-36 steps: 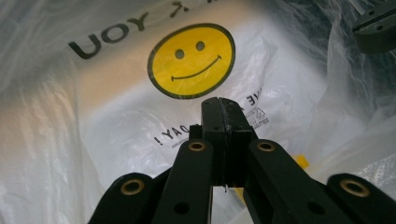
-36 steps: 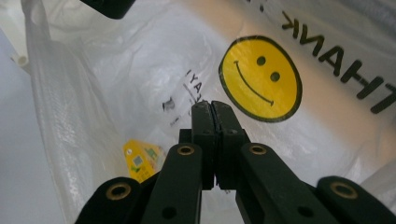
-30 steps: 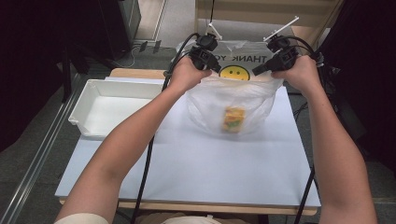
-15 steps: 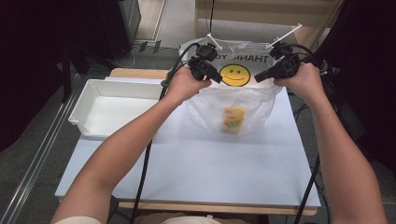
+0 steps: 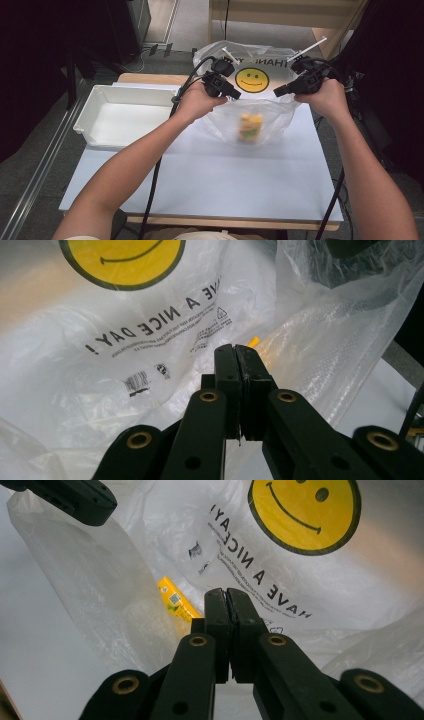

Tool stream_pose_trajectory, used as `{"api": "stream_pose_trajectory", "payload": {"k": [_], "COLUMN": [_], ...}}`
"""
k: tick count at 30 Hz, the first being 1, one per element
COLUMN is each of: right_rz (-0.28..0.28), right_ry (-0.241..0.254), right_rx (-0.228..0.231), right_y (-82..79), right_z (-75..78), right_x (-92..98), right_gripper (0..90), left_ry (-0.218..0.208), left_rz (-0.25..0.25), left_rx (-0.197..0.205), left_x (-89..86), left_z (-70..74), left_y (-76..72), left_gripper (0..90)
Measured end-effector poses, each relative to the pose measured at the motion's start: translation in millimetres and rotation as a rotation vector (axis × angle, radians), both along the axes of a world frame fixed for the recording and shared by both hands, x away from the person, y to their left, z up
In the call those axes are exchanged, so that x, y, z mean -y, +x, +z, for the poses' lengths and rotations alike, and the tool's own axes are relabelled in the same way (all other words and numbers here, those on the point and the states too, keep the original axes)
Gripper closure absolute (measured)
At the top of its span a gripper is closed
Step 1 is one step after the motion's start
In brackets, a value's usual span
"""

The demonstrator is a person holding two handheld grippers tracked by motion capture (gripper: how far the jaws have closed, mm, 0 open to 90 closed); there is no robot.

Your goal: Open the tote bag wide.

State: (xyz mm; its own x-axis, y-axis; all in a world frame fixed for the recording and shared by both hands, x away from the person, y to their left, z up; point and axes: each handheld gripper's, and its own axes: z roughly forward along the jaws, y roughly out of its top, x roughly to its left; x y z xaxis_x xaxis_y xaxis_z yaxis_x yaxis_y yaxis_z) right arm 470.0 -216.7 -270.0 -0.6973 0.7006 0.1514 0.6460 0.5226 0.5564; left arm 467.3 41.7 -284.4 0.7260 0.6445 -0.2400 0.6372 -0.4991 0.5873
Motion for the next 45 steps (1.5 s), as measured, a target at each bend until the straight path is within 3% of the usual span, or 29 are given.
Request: {"api": "stream_pose_trajectory", "payload": {"k": [7,19,29,35,41,45], "right_rz": [-0.013,-0.02,-0.023,-0.034,-0.041,-0.046], "right_ry": [0.015,0.016,0.008,0.011,0.02,0.037], "right_rx": [-0.014,-0.035,-0.05,-0.063,-0.065,-0.042], "right_y": [-4.2,-8.5,-21.8,-26.9,-27.2,-26.6], "right_z": [-16.3,-29.9,-36.7,-45.2,-47.4,-39.3], "right_x": [5.2,4.9,9.4,13.4,13.9,10.4], "right_gripper": [89.8,89.7,89.7,89.7,89.7,89.8], "left_ry": [-0.023,-0.005,0.008,0.023,0.027,0.022], "left_rz": [0.005,-0.008,-0.003,-0.003,-0.025,-0.043], "left_rx": [-0.022,-0.04,-0.054,-0.088,-0.096,-0.104], "left_x": [-1.4,1.6,-7.2,-8.2,-3.0,0.5], "left_z": [-17.3,-30.6,-40.1,-50.5,-54.9,-58.0], "left_y": [-2.4,-5.7,-8.3,-6.4,-11.7,-19.0], "left_gripper": [89.5,89.4,89.2,89.2,89.4,89.4]}}
